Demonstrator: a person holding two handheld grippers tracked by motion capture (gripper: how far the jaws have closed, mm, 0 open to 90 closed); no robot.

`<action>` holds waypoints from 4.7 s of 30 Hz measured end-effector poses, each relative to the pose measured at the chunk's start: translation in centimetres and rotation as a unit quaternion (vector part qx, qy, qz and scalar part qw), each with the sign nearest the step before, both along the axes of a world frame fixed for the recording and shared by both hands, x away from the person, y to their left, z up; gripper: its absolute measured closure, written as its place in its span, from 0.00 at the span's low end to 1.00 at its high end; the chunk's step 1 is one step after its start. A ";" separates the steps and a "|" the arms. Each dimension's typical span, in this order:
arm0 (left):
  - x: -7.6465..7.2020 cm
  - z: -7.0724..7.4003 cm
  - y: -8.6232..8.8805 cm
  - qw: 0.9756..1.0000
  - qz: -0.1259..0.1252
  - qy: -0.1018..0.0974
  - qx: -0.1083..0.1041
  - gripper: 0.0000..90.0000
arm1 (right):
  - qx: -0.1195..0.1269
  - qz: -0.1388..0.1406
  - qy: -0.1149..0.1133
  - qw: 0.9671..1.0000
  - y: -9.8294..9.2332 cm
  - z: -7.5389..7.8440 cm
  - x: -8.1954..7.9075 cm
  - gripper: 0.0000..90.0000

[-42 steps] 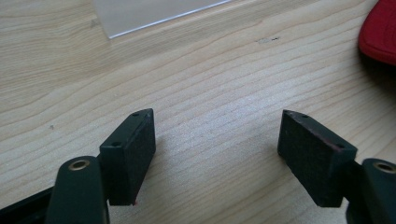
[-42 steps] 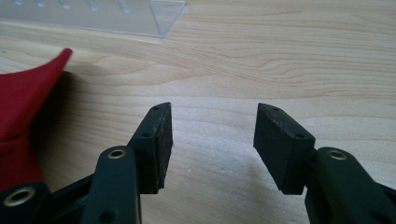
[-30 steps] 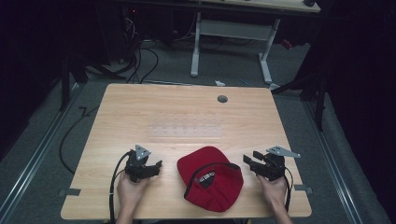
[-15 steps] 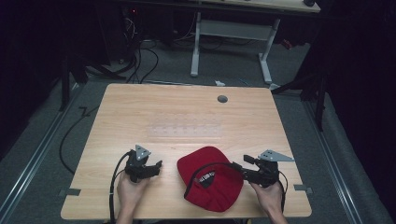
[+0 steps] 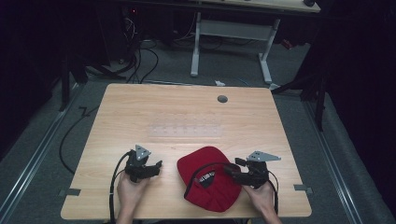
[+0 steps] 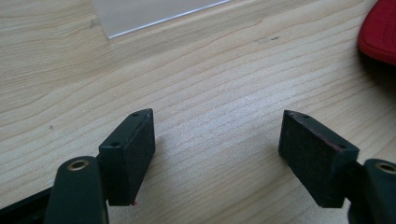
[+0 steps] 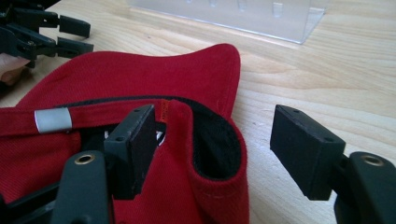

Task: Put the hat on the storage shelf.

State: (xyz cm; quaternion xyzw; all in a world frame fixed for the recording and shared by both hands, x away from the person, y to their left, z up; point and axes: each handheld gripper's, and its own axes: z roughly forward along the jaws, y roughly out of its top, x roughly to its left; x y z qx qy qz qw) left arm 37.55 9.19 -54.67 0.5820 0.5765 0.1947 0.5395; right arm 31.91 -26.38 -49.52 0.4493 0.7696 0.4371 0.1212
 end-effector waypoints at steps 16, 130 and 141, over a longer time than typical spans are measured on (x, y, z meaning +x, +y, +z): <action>0.0 0.0 0.0 1.000 0.000 0.000 0.001 0.30 | 0.002 0.022 0.044 0.999 0.9 -2.1 1.3 0.47; -4.2 5.3 -7.4 0.971 -0.189 -0.128 0.073 0.36 | 0.078 0.061 0.122 0.988 1.3 4.9 5.4 0.93; -4.3 4.8 -7.6 0.969 -0.196 -0.115 0.092 0.39 | 0.079 0.064 0.130 0.986 1.6 4.9 5.5 0.93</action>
